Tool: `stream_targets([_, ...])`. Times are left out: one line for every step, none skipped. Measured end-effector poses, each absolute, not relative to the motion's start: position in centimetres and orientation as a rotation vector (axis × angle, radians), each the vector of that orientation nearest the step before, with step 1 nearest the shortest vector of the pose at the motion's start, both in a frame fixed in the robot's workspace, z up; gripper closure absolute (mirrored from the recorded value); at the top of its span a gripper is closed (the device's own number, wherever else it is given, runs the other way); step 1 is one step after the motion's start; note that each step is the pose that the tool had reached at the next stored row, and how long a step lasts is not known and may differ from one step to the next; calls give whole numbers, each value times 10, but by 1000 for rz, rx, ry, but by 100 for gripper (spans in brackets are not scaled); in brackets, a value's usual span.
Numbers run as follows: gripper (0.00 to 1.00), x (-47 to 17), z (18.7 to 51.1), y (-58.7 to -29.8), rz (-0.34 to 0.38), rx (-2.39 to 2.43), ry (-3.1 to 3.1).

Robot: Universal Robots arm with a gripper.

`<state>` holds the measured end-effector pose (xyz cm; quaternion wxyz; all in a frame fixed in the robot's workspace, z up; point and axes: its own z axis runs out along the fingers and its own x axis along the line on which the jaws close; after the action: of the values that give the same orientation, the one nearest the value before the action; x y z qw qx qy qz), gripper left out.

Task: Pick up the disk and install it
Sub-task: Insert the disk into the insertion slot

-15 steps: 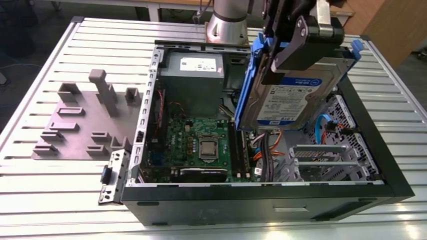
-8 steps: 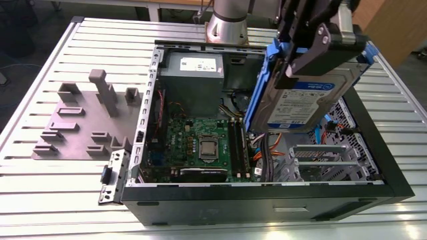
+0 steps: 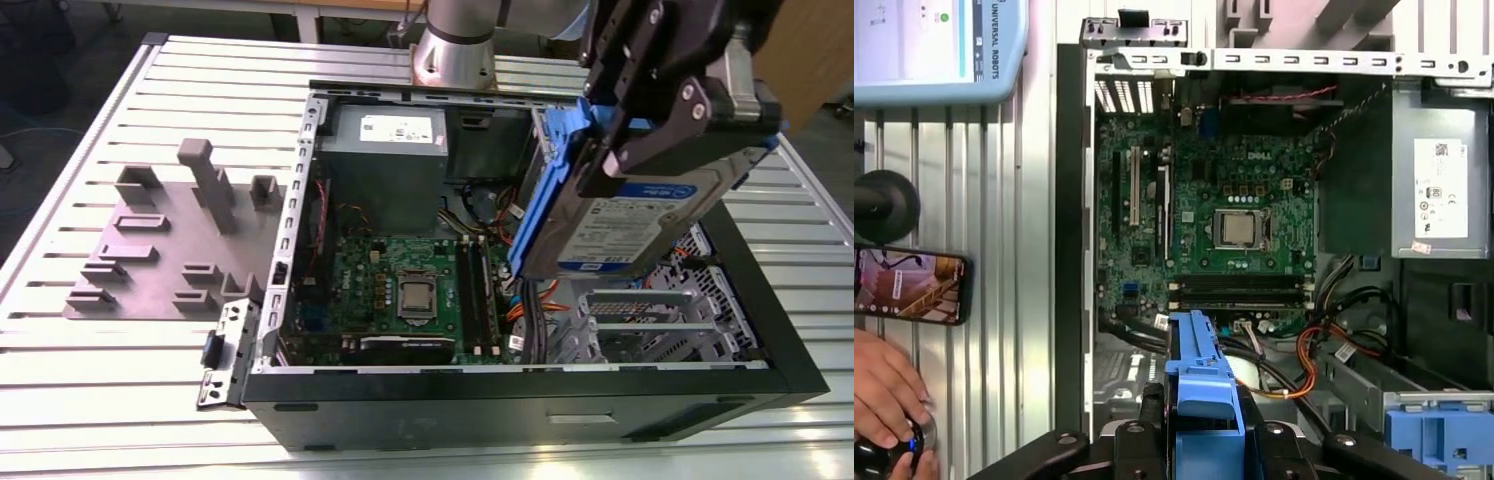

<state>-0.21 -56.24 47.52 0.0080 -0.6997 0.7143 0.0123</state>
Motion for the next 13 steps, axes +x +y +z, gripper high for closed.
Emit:
stream_targets([64,0,474,-563,38,-2187,2233])
stream_targets([64,2,474,-564,38,-2187,2233])
stream_targets([64,4,473,-565,38,-2187,2233])
stream_targets([64,6,472,-566,38,-2187,2233])
stream_targets([64,8,471,-567,38,-2187,2233])
stream_targets([64,10,470,-568,38,-2187,2233])
stream_targets([64,12,470,-569,38,-2187,2233])
stream_targets([64,13,469,-570,38,-2187,2233])
stream_targets([64,15,468,-570,39,-2187,2233])
stream_targets([64,18,467,-571,38,-2187,2233])
stream_targets([64,20,466,-571,38,-2187,2233])
stream_targets([64,22,465,-571,38,-2187,2233])
stream_targets([64,24,465,-571,38,-2187,2233])
